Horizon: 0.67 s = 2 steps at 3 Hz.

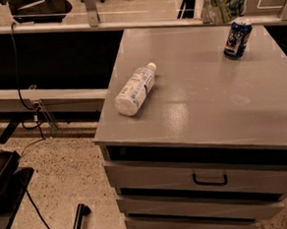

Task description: Place green can upright

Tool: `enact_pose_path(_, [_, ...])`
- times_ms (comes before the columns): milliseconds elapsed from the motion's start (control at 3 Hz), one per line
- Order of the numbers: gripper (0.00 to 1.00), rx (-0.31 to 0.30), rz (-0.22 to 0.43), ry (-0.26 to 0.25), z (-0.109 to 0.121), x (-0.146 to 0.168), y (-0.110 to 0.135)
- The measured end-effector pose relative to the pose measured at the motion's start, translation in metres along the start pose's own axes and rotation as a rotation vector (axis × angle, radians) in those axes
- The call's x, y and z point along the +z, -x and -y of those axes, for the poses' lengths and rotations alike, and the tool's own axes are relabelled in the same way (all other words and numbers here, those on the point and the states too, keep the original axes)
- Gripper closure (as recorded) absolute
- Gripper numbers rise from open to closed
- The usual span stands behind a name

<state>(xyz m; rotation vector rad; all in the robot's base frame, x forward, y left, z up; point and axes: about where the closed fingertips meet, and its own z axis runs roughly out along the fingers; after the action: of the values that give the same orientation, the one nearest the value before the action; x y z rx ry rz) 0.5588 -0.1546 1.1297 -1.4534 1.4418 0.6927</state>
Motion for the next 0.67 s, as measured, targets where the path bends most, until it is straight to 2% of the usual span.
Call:
enact_pose_path(333, [0.8, 0.031, 0.021, -0.014, 0.01, 0.003, -0.012])
enact_pose_path(667, [0.99, 0.087, 0.105, -0.042, 0.024, -0.002, -0.038])
